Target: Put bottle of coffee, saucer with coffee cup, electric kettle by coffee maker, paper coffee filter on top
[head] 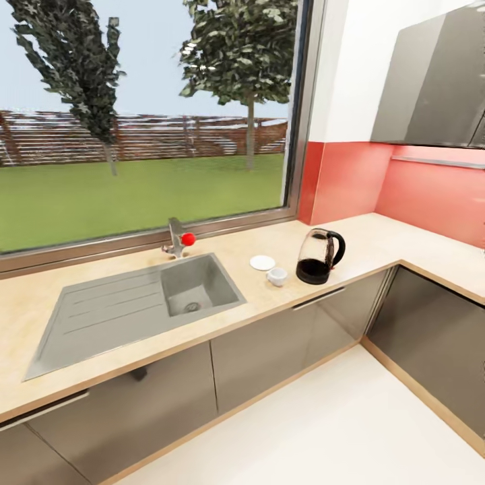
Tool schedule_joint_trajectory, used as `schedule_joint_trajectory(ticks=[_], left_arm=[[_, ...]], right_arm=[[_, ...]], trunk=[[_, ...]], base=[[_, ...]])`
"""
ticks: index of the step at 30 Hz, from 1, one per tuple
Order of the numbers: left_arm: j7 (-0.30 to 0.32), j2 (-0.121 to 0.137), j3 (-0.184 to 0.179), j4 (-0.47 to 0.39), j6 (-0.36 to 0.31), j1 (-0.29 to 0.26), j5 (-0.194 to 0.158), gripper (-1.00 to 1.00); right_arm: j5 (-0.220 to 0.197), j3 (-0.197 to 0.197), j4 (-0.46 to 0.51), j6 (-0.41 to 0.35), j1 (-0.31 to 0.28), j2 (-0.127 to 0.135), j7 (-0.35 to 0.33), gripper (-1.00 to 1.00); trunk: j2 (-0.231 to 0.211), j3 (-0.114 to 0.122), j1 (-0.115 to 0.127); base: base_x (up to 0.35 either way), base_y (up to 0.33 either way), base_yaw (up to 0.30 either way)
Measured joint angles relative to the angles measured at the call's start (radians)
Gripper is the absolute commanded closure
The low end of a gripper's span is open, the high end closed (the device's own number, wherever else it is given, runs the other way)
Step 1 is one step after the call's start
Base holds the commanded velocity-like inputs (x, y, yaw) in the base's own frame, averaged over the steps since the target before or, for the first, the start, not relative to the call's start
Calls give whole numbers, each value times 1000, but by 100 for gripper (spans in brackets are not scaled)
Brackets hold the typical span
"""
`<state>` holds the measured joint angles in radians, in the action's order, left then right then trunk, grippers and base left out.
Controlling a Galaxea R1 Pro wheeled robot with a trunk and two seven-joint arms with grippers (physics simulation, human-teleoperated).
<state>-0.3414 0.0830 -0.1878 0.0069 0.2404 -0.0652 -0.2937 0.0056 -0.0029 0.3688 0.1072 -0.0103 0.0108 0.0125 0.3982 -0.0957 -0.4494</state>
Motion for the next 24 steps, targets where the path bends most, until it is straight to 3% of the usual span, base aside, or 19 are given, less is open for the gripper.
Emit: schedule_joint_trajectory(ticks=[8,24], left_arm=[[0,0,0,-1,0,0,-1,-100],[0,0,0,-2,1,0,-1,-100]], right_arm=[[0,-1,0,0,0,0,0,-100],[0,-1,-1,0,-1,0,0,-100]], trunk=[[0,0,0],[0,0,0]], base=[[55,-270,97],[2,-272,267]])
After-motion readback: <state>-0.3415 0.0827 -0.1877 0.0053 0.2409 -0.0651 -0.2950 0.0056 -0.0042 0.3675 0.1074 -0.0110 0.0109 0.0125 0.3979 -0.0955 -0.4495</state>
